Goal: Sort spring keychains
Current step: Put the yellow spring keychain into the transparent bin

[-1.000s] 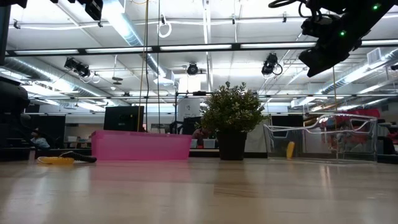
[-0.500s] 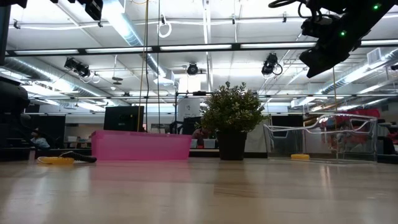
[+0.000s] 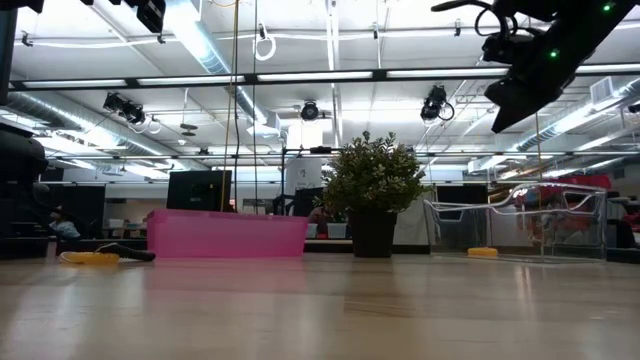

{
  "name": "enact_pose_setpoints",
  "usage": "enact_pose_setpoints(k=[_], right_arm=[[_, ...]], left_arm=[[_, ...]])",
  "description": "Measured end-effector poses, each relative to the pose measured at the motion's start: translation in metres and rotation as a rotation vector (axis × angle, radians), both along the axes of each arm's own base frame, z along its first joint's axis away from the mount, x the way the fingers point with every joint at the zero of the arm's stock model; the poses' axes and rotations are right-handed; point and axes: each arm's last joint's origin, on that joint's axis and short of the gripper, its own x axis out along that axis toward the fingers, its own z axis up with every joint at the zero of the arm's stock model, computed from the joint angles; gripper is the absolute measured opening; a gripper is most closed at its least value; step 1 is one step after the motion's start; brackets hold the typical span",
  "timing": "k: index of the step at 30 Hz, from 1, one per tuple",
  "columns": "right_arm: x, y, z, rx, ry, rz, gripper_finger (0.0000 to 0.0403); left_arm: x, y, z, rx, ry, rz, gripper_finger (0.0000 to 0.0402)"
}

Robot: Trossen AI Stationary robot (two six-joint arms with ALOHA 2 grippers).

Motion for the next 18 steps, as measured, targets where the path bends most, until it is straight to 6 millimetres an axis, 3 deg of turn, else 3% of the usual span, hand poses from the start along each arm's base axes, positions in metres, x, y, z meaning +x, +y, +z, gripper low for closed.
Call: enact_pose_setpoints(k=[11, 18], right_arm=[[0.003, 0.007, -0.005, 0.281, -0.057, 0.081, 0.0024], [0.003, 0.029, -0.007, 0.446, -0.106, 0.155, 0.0024]], left_arm=[[0.000, 0.000, 0.000, 0.000, 0.000, 0.000, 0.0030], [0.000, 0.000, 0.000, 0.000, 0.000, 0.000, 0.0030]])
